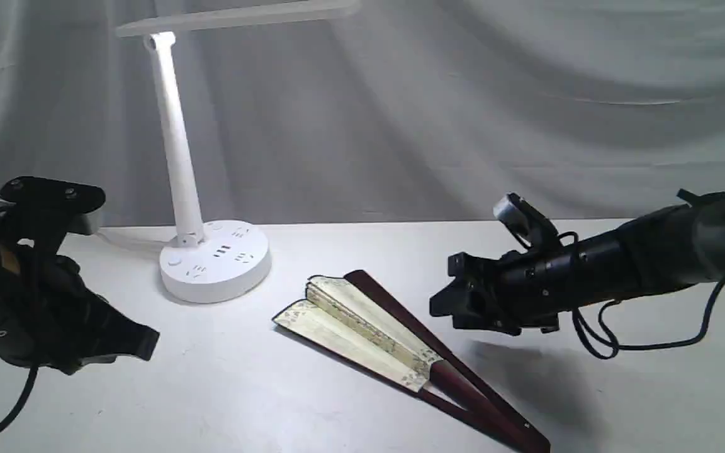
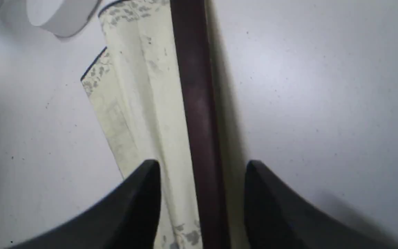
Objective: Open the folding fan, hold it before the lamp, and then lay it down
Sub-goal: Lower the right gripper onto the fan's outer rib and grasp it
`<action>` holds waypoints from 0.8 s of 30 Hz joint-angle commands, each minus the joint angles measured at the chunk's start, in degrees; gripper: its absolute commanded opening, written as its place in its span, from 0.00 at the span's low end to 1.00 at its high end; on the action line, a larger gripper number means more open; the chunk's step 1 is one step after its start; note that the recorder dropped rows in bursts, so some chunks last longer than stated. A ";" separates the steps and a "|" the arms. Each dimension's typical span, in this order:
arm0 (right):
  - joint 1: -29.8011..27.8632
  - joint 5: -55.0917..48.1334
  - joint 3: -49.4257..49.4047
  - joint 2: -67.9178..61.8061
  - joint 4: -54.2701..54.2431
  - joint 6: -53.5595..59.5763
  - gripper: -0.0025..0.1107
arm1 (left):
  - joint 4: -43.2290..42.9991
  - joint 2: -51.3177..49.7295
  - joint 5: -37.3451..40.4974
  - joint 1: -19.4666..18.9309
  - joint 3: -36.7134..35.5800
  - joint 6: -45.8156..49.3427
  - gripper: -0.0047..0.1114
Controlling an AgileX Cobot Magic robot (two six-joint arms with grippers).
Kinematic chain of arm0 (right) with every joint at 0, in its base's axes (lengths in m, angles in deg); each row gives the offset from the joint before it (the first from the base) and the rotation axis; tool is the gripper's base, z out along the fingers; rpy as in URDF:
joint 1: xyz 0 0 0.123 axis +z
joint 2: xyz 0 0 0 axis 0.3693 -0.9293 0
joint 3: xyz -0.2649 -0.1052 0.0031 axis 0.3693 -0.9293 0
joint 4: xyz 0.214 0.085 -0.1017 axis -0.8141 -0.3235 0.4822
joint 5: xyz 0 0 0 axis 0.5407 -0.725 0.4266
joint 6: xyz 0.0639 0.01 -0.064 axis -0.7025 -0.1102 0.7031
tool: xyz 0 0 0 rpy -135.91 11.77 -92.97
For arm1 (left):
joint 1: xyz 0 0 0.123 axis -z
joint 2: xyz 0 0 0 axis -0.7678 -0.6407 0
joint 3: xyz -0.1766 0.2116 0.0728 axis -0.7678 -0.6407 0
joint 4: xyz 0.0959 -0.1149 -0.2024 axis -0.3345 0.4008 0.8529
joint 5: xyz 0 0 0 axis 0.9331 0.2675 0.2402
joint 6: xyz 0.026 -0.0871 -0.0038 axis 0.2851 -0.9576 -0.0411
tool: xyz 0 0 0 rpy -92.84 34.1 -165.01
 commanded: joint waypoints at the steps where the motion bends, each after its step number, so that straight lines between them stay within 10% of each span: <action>1: 0.09 0.09 0.29 -1.69 0.71 -0.15 0.38 | 0.67 0.21 -0.88 0.38 0.39 0.11 0.14; 24: 1.64 -6.78 0.29 -4.29 1.08 0.69 0.26 | 0.67 0.21 -1.01 0.38 0.39 0.09 0.14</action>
